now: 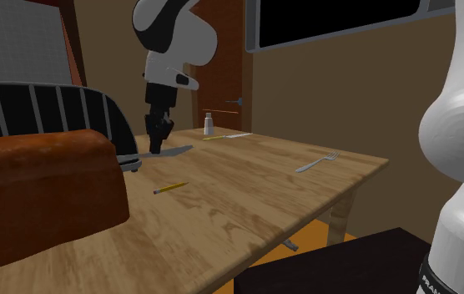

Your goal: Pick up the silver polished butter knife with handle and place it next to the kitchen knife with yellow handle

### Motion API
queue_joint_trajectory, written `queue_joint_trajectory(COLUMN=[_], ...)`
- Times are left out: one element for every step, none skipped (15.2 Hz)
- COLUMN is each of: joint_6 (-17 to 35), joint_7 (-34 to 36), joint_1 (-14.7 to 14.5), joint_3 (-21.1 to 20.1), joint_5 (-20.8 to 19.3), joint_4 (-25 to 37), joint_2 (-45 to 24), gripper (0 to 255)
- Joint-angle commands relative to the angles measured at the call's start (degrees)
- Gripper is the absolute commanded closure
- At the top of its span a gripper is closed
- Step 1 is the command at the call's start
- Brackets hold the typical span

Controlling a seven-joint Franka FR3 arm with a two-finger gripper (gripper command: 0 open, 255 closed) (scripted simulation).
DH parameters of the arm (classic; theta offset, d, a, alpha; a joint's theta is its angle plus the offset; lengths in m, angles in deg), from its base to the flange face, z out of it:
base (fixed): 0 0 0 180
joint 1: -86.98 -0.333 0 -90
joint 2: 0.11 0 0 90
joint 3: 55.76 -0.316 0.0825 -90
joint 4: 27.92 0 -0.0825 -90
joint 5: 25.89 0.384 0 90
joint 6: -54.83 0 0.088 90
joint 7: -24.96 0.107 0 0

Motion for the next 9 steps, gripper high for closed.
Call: queue_joint_trajectory(joint_6=[-1.3, -2.0, -2.8, -3.5, -4.2, -4.9, -5.6, -6.3, -7.0], joint_7=[-0.4, -0.4, -0.5, -0.6, -0.7, -0.7, -0.8, -0.8, -0.8], joint_1=[0.3, 0.4, 0.5, 0.6, 0.7, 0.8, 0.9, 0.9, 1.0], joint_3=[-0.2, -0.3, -0.4, -0.4, -0.5, -0.6, -0.6, -0.7, -0.7], joint_5=[0.7, 0.9, 1.2, 1.4, 1.6, 1.8, 2.0, 2.2, 2.4], joint_4=[0.5, 0.9, 1.3, 1.7, 2.2, 2.6, 3.0, 3.5, 4.0], joint_2=[1.0, 1.3, 1.7, 2.1, 2.4, 2.7, 3.1, 3.4, 3.7], gripper=[255, 255, 255, 255, 255, 255, 255, 255, 255])
